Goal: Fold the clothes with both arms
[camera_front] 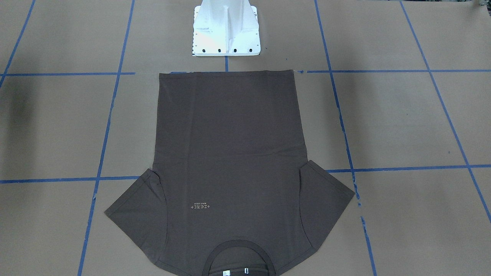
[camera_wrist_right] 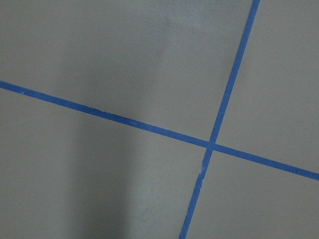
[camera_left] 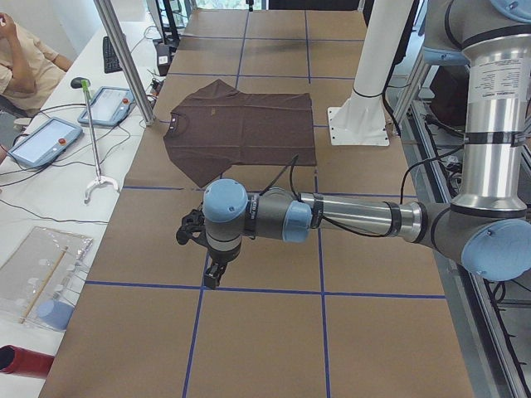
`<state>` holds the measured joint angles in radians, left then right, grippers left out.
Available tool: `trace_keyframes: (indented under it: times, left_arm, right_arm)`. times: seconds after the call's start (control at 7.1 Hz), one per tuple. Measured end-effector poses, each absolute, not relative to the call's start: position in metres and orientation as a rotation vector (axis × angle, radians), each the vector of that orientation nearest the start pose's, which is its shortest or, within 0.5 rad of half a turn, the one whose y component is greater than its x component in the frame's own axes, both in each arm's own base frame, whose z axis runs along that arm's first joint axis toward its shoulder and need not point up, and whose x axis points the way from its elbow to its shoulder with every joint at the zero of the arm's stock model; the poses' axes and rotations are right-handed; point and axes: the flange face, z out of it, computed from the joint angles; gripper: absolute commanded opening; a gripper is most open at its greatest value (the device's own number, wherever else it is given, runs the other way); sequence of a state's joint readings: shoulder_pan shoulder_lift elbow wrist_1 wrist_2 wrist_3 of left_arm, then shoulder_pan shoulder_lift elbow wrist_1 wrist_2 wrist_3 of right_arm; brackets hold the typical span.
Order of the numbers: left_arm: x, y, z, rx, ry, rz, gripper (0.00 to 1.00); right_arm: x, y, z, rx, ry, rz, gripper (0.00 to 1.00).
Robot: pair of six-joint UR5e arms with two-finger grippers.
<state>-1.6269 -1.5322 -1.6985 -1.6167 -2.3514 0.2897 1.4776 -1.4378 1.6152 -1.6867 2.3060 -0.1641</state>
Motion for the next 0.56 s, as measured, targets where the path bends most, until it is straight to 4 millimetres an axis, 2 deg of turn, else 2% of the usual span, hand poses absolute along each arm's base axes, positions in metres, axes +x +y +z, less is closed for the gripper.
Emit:
trace_keyframes:
  times: [0.42,0.56]
  left_arm:
    - [-0.052,-0.486,0.604,0.288,0.754,0.365,1.0]
    - [-0.046,-0.486,0.602,0.296,0.755,0.384,1.0]
  right_arm:
    - [0.016,-0.545,0.591,0.077,-0.767,-0.262,1.0]
    - [0.008,-0.542,0.589,0.084,-0.828,-0.264,1.0]
